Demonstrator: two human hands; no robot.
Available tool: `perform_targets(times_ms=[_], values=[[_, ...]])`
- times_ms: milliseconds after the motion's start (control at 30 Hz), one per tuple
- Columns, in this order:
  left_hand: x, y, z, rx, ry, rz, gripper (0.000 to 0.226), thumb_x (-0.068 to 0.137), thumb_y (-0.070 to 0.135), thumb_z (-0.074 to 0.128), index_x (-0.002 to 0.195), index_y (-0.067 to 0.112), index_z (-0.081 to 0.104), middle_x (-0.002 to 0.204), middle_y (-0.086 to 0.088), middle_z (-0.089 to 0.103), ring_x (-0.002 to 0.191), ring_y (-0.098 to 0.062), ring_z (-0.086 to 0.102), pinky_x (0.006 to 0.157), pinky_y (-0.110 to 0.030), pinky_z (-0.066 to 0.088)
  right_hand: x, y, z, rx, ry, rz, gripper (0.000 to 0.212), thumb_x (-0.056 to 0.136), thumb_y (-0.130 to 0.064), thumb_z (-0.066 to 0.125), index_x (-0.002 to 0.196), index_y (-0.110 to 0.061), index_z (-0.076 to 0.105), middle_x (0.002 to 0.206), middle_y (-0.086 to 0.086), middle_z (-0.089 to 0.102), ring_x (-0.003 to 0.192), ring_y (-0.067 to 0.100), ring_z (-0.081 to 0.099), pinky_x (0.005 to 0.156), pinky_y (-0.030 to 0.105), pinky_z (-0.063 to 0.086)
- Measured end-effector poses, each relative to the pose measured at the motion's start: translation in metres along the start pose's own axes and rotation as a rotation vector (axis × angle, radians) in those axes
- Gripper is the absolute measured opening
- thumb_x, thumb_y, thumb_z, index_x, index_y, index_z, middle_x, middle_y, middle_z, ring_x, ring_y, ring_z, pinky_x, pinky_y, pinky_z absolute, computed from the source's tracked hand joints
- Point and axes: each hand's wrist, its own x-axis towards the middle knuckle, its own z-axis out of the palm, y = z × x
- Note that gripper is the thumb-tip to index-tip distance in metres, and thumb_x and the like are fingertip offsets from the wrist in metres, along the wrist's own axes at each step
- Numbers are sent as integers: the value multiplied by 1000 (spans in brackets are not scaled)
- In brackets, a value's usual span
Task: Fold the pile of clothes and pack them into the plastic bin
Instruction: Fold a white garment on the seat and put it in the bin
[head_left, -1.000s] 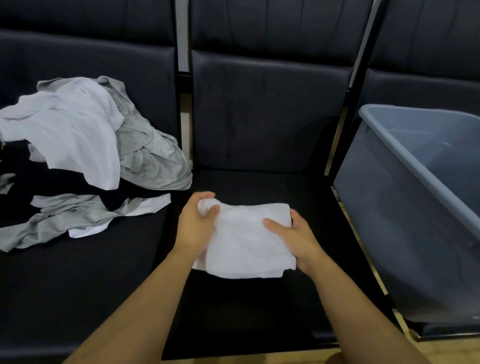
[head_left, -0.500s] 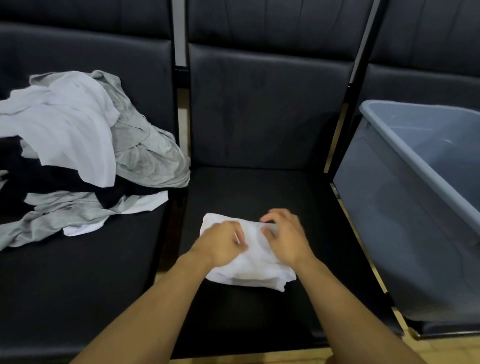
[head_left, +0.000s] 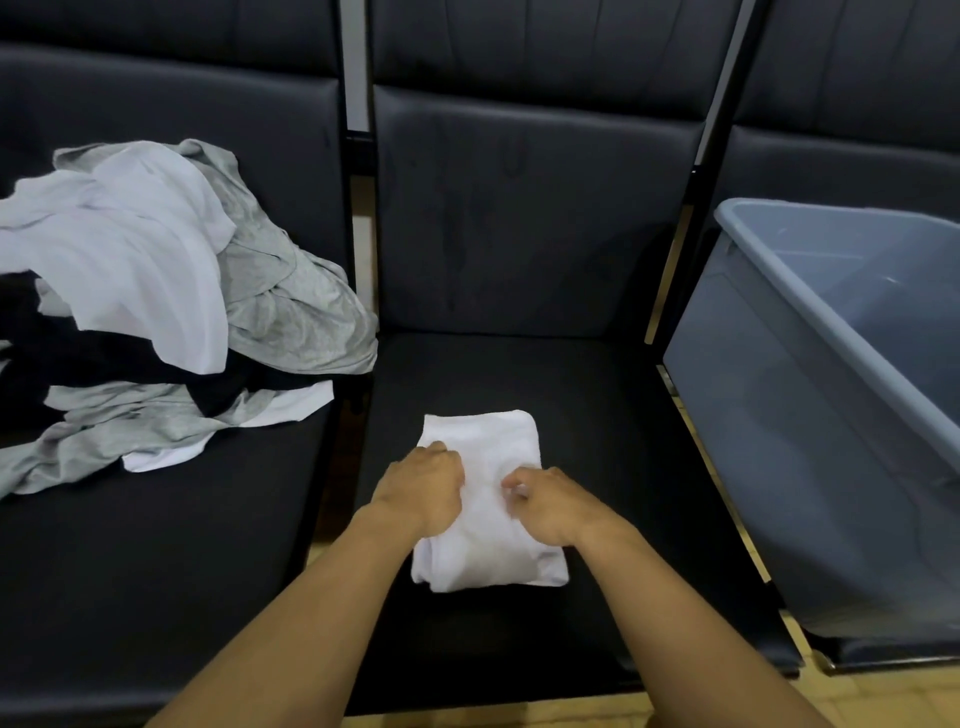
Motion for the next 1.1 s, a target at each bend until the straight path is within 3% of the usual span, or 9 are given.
perform_targets(times_ms=[133,267,367,533,600,700,867,967,1100], values=[[2,-4,-6,-196,268,-300,45,98,34,56,130,4,50,132,-16,48,119,-35,54,101,-41,46,10,13,-6,174,320,202,30,98,-45,54,120,-26,57,113,0,62,99,19,63,88,40,56],[5,-5,2,-326,76,-522,83,88,61,60,141,1,40,140,-18,45,127,-34,50,100,-42,45,17,17,3,332,193,352,53,90,-57,60,123,-16,53,107,2,61,97,24,65,87,42,58],[8,1,17,-362,16,-505,83,82,62,65,137,3,44,135,-14,51,121,-30,55,93,-37,50,22,16,11,372,174,340,50,83,-58,67,108,-17,55,101,2,63,92,23,66,86,42,58],[9,9,25,-387,53,-443,31,89,41,65,103,14,56,99,-2,60,86,-19,60,66,-28,48,25,13,13,353,167,350,41,84,-50,73,100,-19,52,100,2,61,92,22,65,80,37,55],[9,8,21,-437,50,-441,26,89,39,66,98,17,54,88,3,56,79,-16,57,59,-26,44,26,15,13,361,183,340,38,85,-48,72,104,-19,56,100,1,62,89,20,64,78,36,55],[11,9,15,-508,62,-423,32,89,41,67,108,18,57,97,2,60,85,-17,58,62,-27,43,21,15,10,325,244,275,27,91,-42,67,106,-23,56,96,-3,60,86,15,61,71,31,51],[11,17,-2,-659,75,-302,33,86,38,69,110,18,59,97,5,63,86,-13,62,68,-29,51,1,13,-5,363,393,192,20,95,-36,65,110,-24,58,101,-3,62,89,15,63,79,35,57],[7,39,-33,-714,103,-202,20,88,33,69,98,21,56,94,7,62,87,-11,61,76,-31,53,-20,7,-33,419,548,105,22,95,-32,67,114,-24,58,100,-5,64,87,14,64,70,31,53],[0,98,-99,-752,217,0,23,91,26,59,112,17,61,104,0,66,92,-16,64,84,-40,57,-60,3,-97,489,803,6,21,95,-27,66,106,-27,48,98,-2,64,88,23,63,72,36,49]])
